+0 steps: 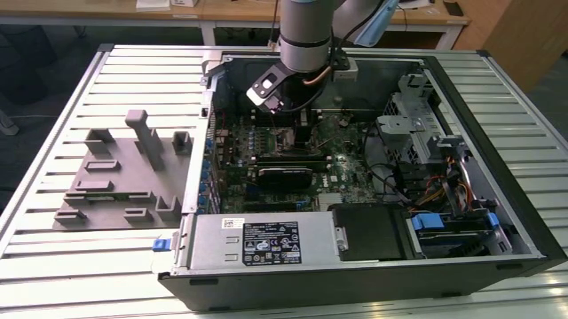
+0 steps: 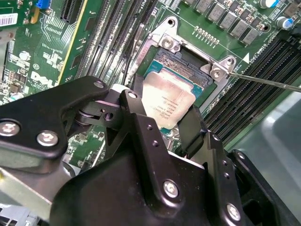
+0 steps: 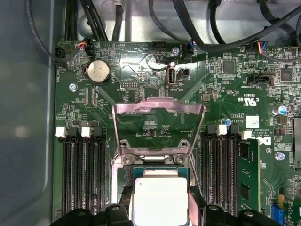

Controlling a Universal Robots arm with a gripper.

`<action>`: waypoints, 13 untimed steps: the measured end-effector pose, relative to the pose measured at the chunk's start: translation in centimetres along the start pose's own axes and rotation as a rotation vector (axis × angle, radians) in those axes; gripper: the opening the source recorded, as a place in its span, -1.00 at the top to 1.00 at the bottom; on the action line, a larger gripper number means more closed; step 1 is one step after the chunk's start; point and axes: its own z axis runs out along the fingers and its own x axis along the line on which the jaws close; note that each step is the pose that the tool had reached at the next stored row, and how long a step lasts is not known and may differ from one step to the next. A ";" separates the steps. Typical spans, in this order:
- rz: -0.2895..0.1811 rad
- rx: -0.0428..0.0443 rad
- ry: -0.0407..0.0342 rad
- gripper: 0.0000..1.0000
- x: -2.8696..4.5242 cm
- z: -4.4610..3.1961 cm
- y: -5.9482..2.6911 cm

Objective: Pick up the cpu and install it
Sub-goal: 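Place the cpu into insertion slot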

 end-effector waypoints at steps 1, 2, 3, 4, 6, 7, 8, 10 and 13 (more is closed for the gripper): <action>0.000 -0.0001 0.0001 -0.08 0.04 0.02 -0.02; 0.000 -0.0001 0.0001 -0.08 0.07 0.04 -0.05; 0.000 -0.0001 0.0002 -0.08 0.10 0.06 -0.08; 0.000 -0.0001 0.0002 -0.08 0.11 0.09 -0.11; 0.000 0.0000 0.0001 -0.08 0.13 0.15 -0.21; 0.000 0.0000 0.0000 -0.08 0.14 0.19 -0.27; 0.000 -0.0001 0.0001 -0.08 0.16 0.24 -0.31; 0.000 -0.0001 0.0001 -0.08 0.21 0.35 -0.37; 0.000 -0.0001 0.0000 -0.08 0.26 0.54 -0.38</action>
